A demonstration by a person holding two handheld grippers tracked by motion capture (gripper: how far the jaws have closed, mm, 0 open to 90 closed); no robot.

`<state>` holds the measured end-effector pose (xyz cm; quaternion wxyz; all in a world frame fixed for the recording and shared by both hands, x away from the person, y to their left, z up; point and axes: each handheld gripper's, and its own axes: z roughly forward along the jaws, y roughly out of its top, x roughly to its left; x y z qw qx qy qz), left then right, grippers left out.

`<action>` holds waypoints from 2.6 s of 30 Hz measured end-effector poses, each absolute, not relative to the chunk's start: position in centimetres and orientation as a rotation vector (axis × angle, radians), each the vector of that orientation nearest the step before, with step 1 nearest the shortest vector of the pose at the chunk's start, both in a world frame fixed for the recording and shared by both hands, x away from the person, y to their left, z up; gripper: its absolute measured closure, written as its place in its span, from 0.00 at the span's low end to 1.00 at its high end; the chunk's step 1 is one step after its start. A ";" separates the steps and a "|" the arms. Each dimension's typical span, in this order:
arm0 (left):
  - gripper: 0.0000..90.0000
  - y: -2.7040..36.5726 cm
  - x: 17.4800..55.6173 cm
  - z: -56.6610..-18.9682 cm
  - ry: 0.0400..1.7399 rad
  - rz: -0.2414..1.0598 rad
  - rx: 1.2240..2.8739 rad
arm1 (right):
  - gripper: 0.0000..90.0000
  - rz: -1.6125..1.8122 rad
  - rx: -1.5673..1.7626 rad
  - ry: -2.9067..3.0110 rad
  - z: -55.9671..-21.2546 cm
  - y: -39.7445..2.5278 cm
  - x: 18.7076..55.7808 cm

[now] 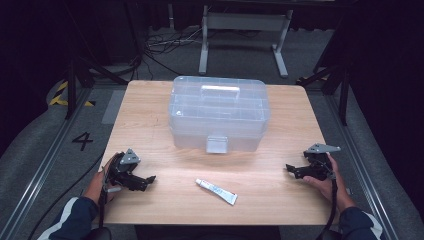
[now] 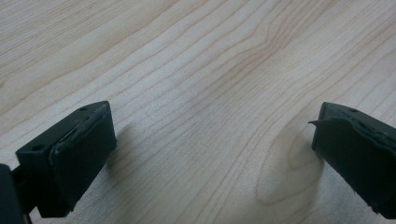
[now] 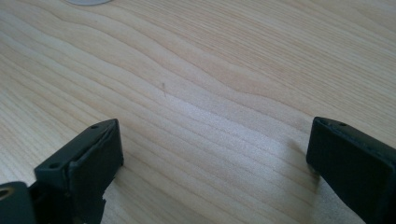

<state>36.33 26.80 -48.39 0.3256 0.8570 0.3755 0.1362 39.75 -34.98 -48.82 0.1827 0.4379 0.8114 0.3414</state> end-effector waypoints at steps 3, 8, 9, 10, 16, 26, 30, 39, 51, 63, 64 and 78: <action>0.00 26.8 36.3 -48.4 0.988 0.360 2.248 | 0.03 0.959 1.239 2.290 -48.8 -35.0 39.8; 0.00 26.8 36.6 -48.4 0.959 0.338 2.255 | 0.02 0.957 1.246 2.285 -48.8 -35.0 39.9; 0.00 26.8 36.6 -48.4 0.954 0.340 2.258 | 0.02 0.955 1.247 2.285 -48.8 -35.0 39.9; 0.00 26.8 36.6 -48.4 0.944 0.339 2.260 | 0.02 0.954 1.246 2.285 -48.8 -35.0 39.9; 0.02 26.8 36.7 -48.4 0.912 0.328 2.266 | 0.01 0.936 1.265 2.284 -48.8 -35.1 40.0; 0.00 26.9 37.0 -48.4 0.880 0.322 2.282 | 0.17 0.951 1.191 2.284 -48.0 -35.3 40.2; 0.00 26.9 37.0 -48.4 0.880 0.322 2.281 | 0.21 0.983 1.173 2.283 -47.4 -35.3 40.2; 0.01 26.9 37.0 -48.4 0.885 0.315 2.278 | 0.25 1.030 1.129 2.254 -45.5 -35.5 40.6; 0.01 26.9 37.0 -48.4 0.885 0.315 2.277 | 0.28 1.085 1.087 2.198 -42.4 -35.8 41.3; 0.01 26.9 37.0 -48.4 0.887 0.313 2.276 | 0.31 1.114 1.021 2.156 -38.9 -34.8 42.6; 0.01 26.9 37.0 -48.4 0.886 0.314 2.276 | 0.31 1.123 1.016 2.158 -38.6 -34.7 42.7; 0.01 26.9 37.0 -48.4 0.886 0.314 2.276 | 0.32 1.165 0.956 2.132 -35.6 -33.0 44.3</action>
